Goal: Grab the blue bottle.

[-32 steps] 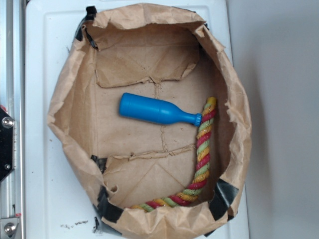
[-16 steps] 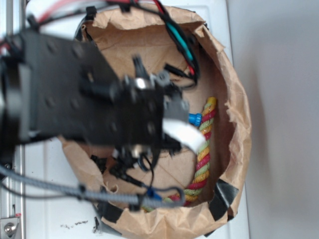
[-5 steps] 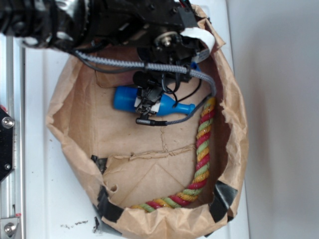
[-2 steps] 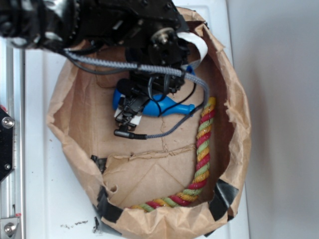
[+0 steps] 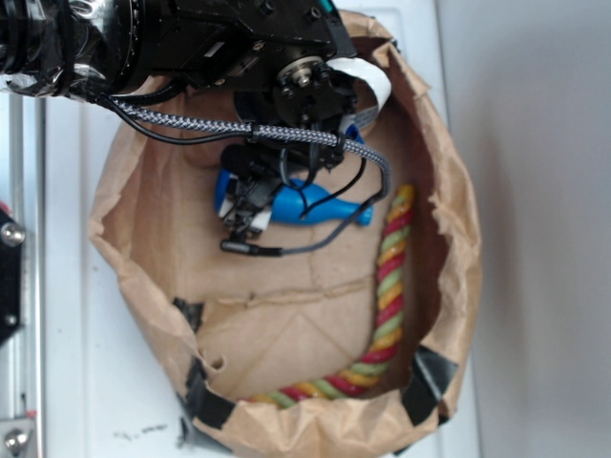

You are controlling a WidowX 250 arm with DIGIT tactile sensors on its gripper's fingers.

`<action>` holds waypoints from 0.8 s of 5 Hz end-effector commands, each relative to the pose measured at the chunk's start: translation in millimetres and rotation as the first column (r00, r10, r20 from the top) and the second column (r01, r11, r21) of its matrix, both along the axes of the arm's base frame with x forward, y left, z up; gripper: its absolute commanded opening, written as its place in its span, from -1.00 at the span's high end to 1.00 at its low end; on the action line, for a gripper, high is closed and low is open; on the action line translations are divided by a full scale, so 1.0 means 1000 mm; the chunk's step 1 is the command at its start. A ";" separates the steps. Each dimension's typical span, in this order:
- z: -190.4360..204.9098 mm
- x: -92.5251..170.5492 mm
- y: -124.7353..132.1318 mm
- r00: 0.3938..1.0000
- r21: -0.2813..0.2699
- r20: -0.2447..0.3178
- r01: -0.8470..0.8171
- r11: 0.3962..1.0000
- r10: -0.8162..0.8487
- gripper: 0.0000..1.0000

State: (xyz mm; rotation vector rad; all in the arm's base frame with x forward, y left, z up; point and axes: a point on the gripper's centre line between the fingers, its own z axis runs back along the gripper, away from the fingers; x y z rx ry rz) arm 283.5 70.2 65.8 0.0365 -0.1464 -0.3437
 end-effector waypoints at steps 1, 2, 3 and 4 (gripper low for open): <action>-0.003 0.013 -0.019 0.999 0.056 0.024 0.023 0.998 -0.025 -1.00; -0.011 0.012 -0.025 0.999 0.085 0.008 0.039 0.996 -0.040 -1.00; -0.015 0.012 -0.027 0.999 0.094 -0.001 0.039 0.995 -0.039 -1.00; -0.018 0.014 -0.026 0.999 0.094 -0.037 0.016 0.995 -0.013 1.00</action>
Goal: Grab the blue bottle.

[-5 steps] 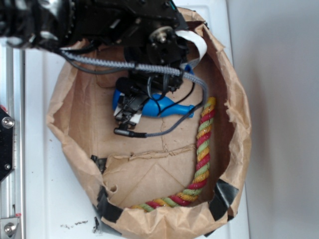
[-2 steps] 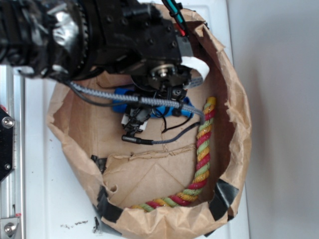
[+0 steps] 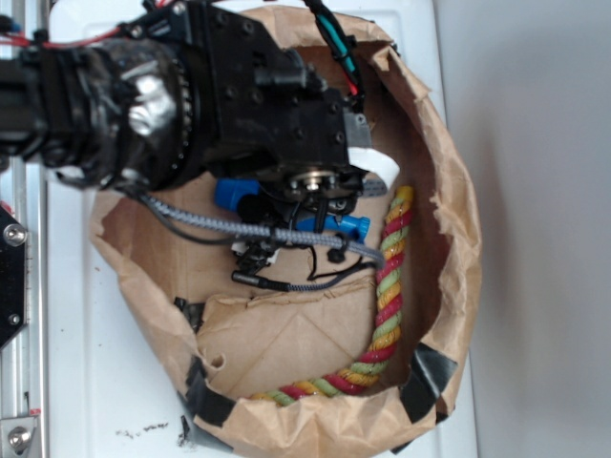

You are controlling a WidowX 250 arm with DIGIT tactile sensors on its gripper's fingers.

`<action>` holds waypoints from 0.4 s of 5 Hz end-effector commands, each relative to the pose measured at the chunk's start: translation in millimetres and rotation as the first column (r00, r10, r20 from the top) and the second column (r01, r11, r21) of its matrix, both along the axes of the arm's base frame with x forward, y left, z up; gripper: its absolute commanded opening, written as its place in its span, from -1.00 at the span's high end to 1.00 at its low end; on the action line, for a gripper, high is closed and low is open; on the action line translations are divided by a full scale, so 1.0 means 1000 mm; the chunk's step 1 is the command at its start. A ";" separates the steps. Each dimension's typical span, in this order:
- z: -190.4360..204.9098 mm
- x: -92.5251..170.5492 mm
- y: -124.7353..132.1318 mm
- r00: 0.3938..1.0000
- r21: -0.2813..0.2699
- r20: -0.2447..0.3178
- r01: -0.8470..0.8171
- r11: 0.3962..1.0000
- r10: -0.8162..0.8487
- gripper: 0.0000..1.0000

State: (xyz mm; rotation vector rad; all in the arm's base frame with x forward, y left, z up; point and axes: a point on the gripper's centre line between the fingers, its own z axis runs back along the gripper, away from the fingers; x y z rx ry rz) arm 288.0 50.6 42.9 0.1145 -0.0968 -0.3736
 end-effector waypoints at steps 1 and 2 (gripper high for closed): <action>0.005 0.011 -0.005 1.000 0.011 0.003 -0.017 1.000 0.017 1.00; 0.018 0.009 -0.004 0.999 0.010 0.021 -0.028 1.000 0.028 1.00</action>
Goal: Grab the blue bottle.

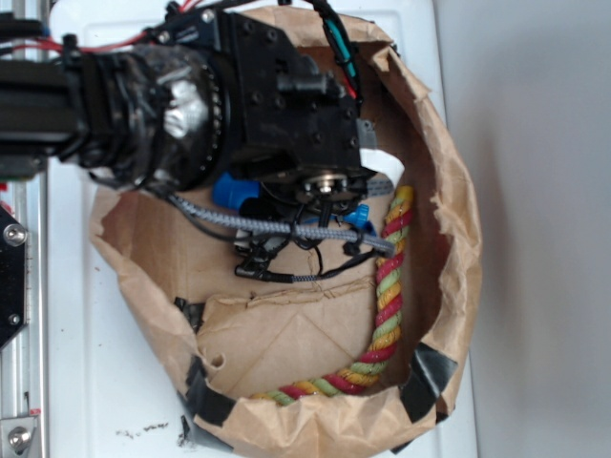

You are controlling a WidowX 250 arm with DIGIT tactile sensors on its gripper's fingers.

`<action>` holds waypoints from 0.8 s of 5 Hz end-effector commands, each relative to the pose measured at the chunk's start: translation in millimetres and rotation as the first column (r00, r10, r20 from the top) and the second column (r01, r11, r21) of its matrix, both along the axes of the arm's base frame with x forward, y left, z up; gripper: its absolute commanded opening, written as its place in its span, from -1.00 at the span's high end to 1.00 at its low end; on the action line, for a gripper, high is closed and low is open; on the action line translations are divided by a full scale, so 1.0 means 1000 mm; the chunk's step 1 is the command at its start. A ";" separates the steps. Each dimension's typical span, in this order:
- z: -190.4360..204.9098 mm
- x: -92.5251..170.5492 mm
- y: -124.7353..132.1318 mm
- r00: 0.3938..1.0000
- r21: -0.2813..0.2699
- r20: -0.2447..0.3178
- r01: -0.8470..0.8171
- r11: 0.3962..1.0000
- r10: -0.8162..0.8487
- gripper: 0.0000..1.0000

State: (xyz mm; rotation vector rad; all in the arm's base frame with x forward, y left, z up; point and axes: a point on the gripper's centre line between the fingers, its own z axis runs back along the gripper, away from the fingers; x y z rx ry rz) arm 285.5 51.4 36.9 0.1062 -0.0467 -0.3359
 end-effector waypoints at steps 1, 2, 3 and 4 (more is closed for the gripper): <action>0.044 0.005 -0.005 0.997 0.023 0.082 -0.016 1.000 0.014 1.00; 0.071 0.000 -0.015 0.997 0.077 0.069 -0.037 0.996 0.032 1.00; 0.095 -0.003 -0.030 0.993 0.177 0.061 -0.113 0.978 0.103 1.00; 0.114 -0.008 -0.027 0.979 0.153 0.149 -0.164 0.975 0.141 1.00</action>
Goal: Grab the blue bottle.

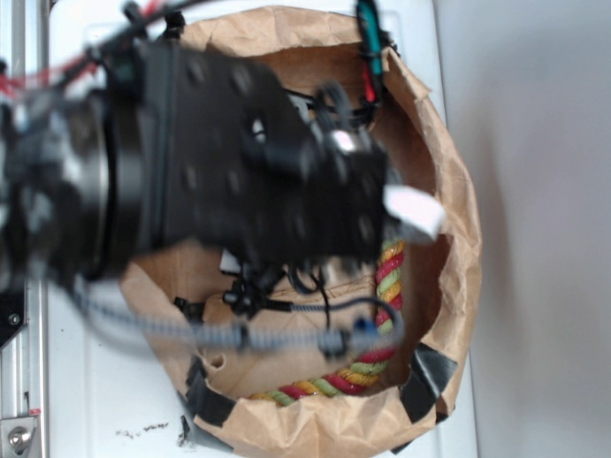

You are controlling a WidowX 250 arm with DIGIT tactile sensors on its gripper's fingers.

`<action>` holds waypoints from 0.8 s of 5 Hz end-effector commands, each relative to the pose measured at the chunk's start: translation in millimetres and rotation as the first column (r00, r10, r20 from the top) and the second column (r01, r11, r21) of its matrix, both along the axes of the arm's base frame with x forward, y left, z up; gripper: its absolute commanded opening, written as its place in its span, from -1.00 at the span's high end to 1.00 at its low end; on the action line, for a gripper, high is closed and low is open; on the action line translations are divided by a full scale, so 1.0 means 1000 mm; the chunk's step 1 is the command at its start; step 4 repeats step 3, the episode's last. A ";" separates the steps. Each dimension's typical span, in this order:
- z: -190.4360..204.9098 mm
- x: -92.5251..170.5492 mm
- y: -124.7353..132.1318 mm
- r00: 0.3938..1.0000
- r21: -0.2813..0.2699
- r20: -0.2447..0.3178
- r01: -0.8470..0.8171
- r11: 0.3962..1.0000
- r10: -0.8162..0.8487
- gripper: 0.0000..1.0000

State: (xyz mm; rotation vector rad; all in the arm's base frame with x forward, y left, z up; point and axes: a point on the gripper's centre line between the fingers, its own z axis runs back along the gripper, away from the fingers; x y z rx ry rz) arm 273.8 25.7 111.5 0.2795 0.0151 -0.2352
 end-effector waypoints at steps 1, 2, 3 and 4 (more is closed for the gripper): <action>0.060 0.004 0.009 0.972 -0.084 0.228 -0.040 0.996 0.059 1.00; 0.072 0.007 0.015 0.975 -0.121 0.214 -0.031 0.992 0.056 1.00; 0.070 0.013 0.019 0.984 -0.139 0.170 -0.026 0.990 0.050 1.00; 0.070 0.013 0.019 0.984 -0.139 0.170 -0.026 0.990 0.050 1.00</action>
